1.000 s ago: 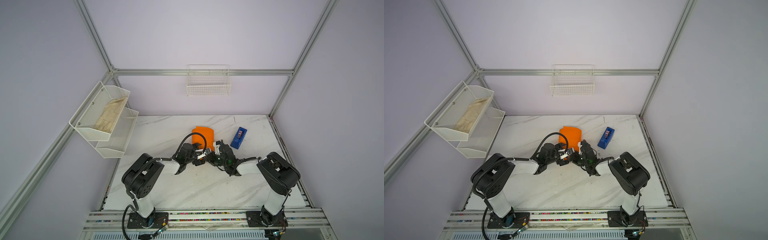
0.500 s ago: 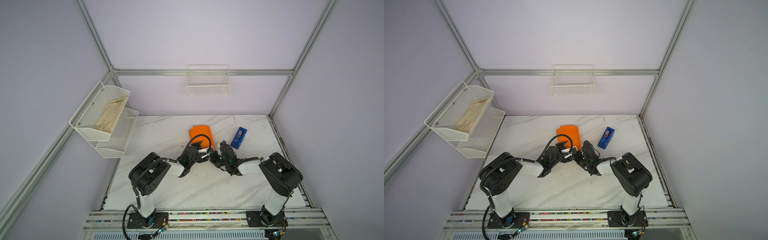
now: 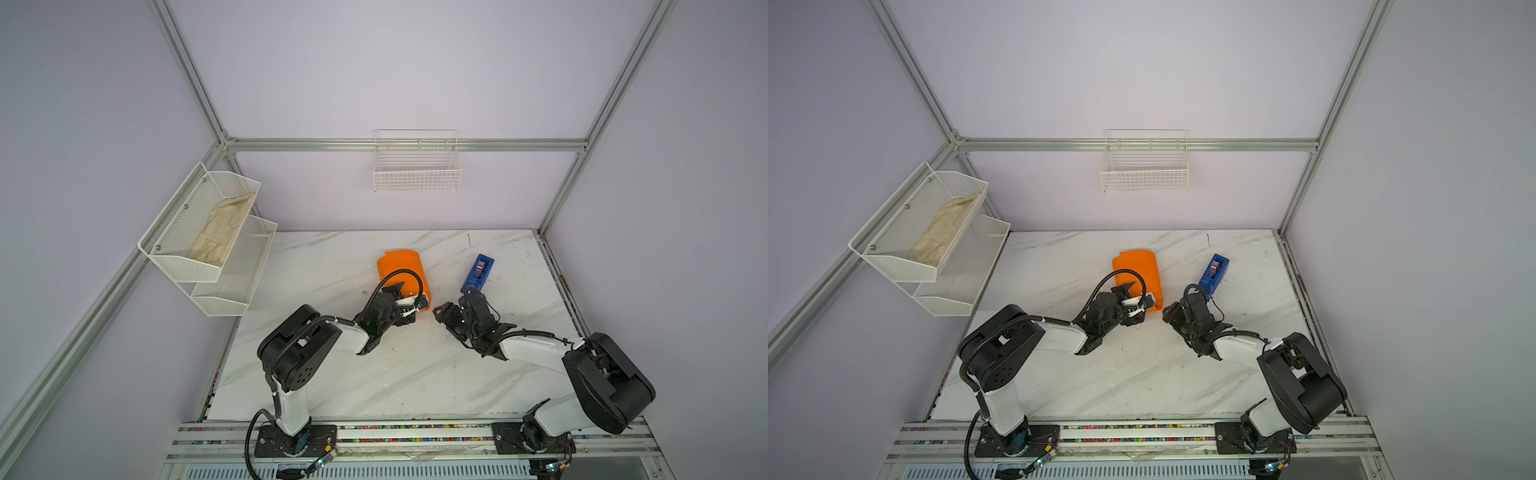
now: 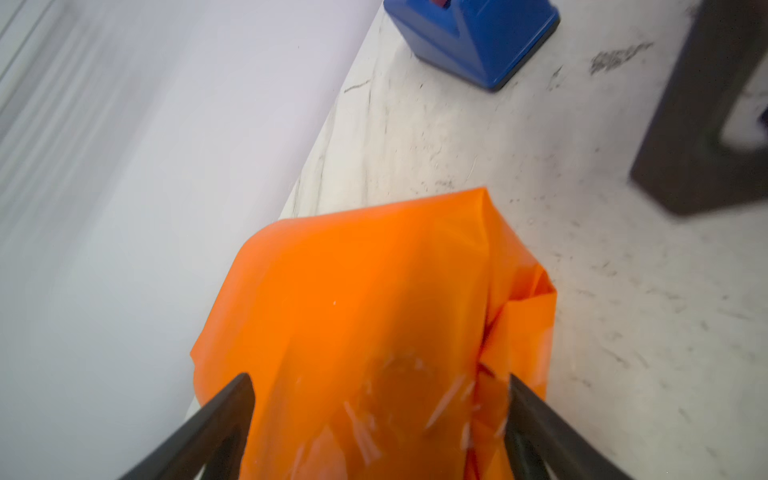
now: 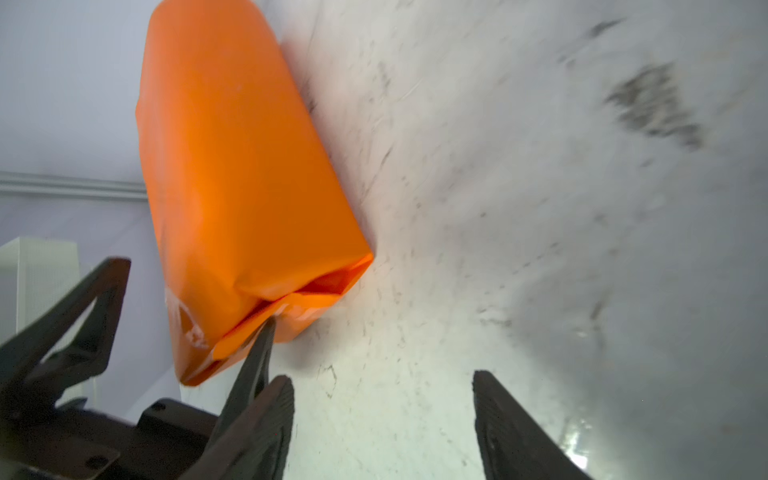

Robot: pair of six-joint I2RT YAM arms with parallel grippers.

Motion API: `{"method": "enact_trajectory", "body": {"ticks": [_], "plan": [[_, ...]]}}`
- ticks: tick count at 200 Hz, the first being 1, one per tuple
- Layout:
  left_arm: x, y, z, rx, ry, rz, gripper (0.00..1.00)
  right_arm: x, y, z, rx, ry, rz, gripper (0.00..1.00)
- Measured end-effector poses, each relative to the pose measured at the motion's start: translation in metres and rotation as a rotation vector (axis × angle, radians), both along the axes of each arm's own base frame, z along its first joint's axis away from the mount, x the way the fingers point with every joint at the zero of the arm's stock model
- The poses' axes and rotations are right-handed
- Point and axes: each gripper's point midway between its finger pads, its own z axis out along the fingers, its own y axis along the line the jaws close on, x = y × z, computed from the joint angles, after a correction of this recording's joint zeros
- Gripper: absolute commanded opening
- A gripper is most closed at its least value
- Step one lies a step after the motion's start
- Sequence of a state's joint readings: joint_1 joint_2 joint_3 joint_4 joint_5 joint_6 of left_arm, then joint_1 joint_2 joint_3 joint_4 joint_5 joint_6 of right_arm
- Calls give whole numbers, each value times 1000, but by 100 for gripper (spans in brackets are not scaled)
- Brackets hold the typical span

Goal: Wrap the gift box in paper

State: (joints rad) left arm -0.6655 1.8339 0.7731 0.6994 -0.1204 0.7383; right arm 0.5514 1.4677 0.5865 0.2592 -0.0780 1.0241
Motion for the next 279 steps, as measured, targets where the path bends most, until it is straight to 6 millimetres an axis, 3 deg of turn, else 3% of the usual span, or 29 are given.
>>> {"method": "enact_trajectory", "body": {"ticks": [35,57,100,122,151,192,211,227,241,255,266,279], "plan": [[-10,10,16,0,64,19,88,-3,5,-1,7,-14,87,25],[-17,12,40,-37,91,21,87,-4,24,-1,65,-35,181,14],[-22,15,87,-147,131,53,87,-10,72,-10,162,-38,364,5],[-24,26,95,-187,166,94,87,-3,91,-5,190,-66,407,3],[-25,43,101,-230,206,158,86,18,94,-3,165,-106,369,0],[-25,64,119,-315,215,243,87,46,82,-20,99,-109,281,0],[-20,79,115,-361,252,320,89,49,70,-26,69,-81,253,0],[-11,99,106,-399,317,430,92,50,51,-19,29,-69,218,1],[5,114,101,-433,384,526,95,54,36,2,12,-97,191,12],[26,121,99,-473,450,596,96,66,24,29,11,-153,176,31],[41,124,98,-506,501,628,97,78,22,46,15,-200,199,45],[55,124,95,-539,556,653,99,98,25,59,19,-237,230,54]]}}
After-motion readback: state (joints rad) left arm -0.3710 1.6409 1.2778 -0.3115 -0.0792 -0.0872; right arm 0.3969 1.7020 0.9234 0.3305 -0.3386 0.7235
